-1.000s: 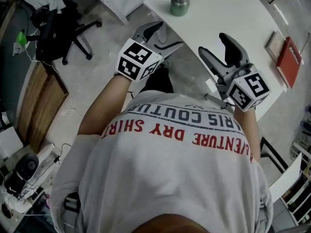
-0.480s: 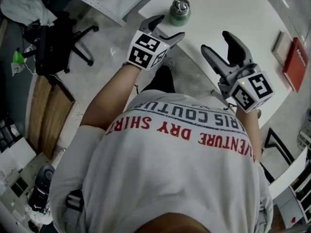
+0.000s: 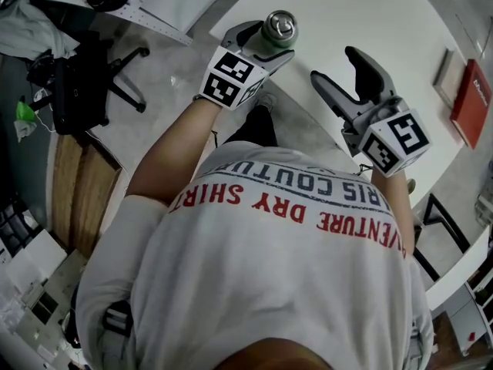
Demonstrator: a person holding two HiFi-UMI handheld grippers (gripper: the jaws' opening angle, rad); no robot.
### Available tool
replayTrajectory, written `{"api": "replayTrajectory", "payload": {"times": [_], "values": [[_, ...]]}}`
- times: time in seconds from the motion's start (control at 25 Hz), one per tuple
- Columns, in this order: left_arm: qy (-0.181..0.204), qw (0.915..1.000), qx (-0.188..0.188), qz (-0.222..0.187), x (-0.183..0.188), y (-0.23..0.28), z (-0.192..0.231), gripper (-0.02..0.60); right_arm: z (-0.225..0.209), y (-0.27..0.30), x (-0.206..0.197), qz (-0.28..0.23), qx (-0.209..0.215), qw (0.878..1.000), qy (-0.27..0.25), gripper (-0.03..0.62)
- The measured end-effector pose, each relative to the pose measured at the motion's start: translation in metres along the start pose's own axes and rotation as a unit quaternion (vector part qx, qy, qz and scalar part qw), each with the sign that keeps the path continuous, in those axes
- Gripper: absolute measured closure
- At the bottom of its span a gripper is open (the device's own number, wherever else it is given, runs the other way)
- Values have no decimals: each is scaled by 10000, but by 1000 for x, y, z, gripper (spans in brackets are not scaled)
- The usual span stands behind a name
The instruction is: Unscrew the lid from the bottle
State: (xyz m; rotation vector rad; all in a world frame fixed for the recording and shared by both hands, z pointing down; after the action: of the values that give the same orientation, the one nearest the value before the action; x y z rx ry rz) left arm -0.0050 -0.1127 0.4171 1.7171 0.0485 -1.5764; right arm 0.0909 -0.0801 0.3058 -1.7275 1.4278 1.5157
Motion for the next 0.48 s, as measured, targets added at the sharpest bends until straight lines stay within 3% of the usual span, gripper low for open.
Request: {"api": "replayTrajectory", "payload": {"times": [0.48], "values": [[171, 9995, -269, -85, -1, 11, 2, 216, -11, 42, -2, 81, 350, 9993, -42, 258]]}}
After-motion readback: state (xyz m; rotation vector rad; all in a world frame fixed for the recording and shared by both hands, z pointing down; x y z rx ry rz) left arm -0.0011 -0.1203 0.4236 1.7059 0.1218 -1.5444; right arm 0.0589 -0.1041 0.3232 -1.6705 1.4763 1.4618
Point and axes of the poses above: the fingertips, and each gripper's own axes: y forward along the fingers, z to its left, x out of its top, the point moved 1 cm from there along -y, backward along the fingers, and after that the axes turned 1 degree about x, right-handed, at the moved point
